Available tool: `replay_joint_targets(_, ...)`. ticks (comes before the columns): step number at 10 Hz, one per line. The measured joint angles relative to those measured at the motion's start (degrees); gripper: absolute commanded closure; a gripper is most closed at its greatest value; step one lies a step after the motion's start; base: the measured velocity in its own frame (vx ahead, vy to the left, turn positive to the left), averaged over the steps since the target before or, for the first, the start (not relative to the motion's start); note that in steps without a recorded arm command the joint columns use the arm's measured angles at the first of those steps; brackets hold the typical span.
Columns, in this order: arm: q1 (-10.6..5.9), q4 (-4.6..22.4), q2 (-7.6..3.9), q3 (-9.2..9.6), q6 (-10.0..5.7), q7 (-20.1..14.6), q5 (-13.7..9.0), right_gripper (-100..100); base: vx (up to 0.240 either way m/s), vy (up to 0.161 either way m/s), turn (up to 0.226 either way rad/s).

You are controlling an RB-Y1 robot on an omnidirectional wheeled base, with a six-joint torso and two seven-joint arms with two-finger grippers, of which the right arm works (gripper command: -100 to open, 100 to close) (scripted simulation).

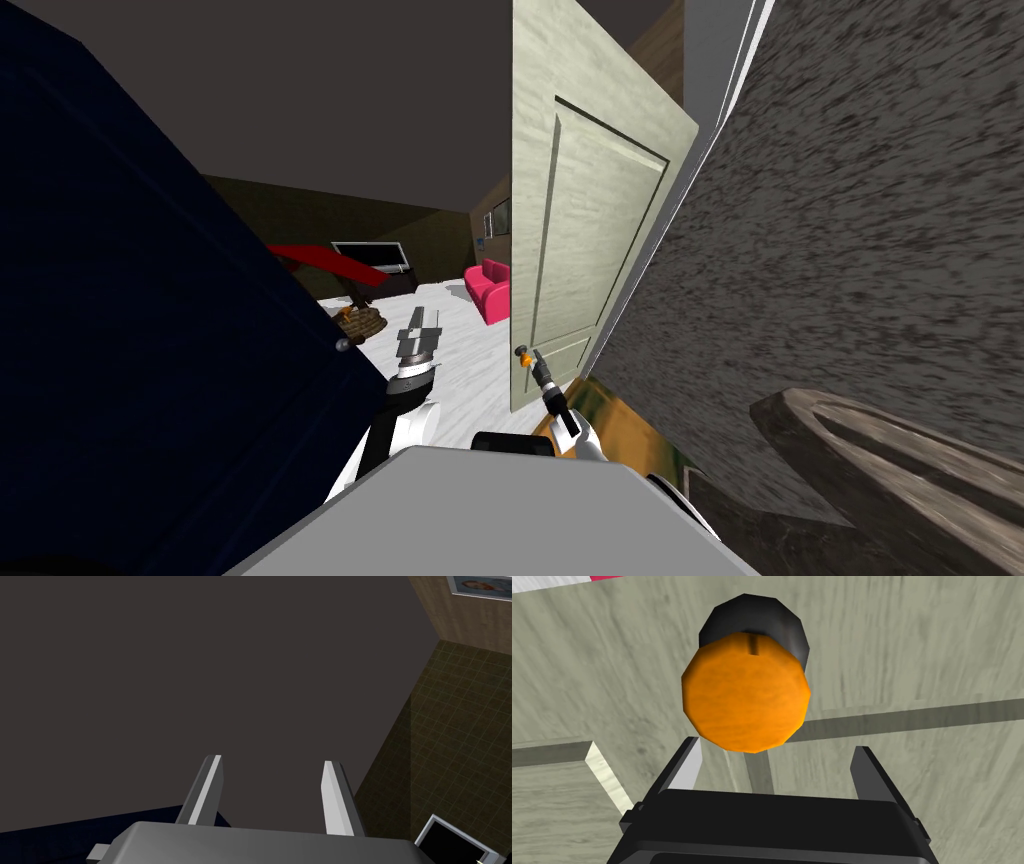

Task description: Push the door open

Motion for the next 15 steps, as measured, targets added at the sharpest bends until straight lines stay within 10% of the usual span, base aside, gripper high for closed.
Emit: replay_joint_targets(15, 1.51, -2.0, 1.51, 2.33, 1.04, -21.5, -9.9, -100, -0.047, -0.037, 0.064)
